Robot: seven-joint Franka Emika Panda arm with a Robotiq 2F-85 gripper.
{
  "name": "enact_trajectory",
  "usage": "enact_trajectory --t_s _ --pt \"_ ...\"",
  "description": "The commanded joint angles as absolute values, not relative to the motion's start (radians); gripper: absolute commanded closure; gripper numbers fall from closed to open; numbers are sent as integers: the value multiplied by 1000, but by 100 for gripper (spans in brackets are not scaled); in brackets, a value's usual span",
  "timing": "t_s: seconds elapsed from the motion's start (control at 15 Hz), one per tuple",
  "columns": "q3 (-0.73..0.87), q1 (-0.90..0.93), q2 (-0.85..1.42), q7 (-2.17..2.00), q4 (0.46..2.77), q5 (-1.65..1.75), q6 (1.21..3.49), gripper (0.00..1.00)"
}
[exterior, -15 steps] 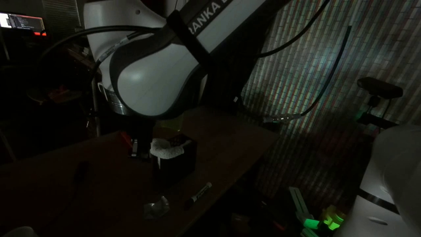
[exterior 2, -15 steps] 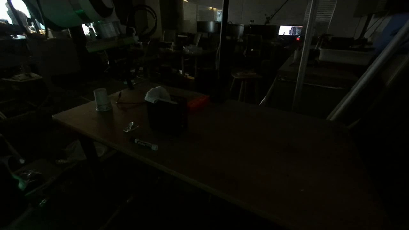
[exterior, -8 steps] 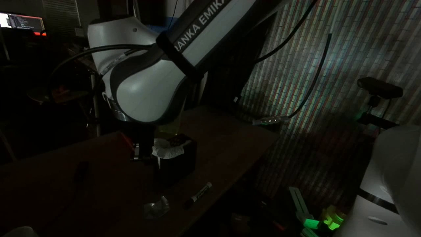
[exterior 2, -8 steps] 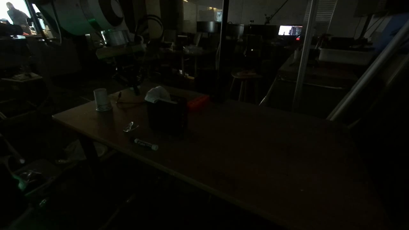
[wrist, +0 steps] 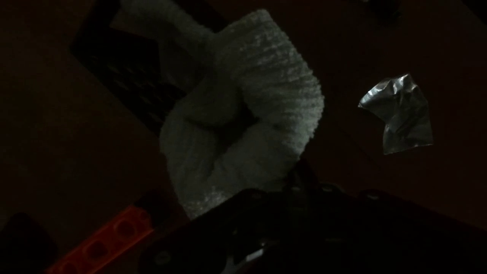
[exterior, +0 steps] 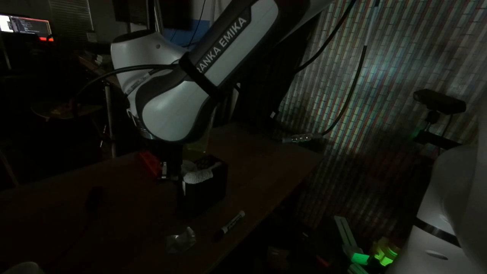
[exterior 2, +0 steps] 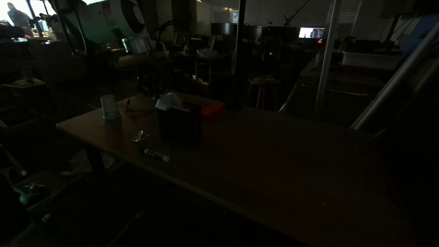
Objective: Put the white towel in the black basket.
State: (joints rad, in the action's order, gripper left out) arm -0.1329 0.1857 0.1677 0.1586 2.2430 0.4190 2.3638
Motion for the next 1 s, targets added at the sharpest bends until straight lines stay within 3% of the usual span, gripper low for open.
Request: enact_trajectory --t_s 0.0,0.93 --pt "-126 182 181 145 2210 440 2349 100" --pt "-87 153 101 112 2221 492 2344 100"
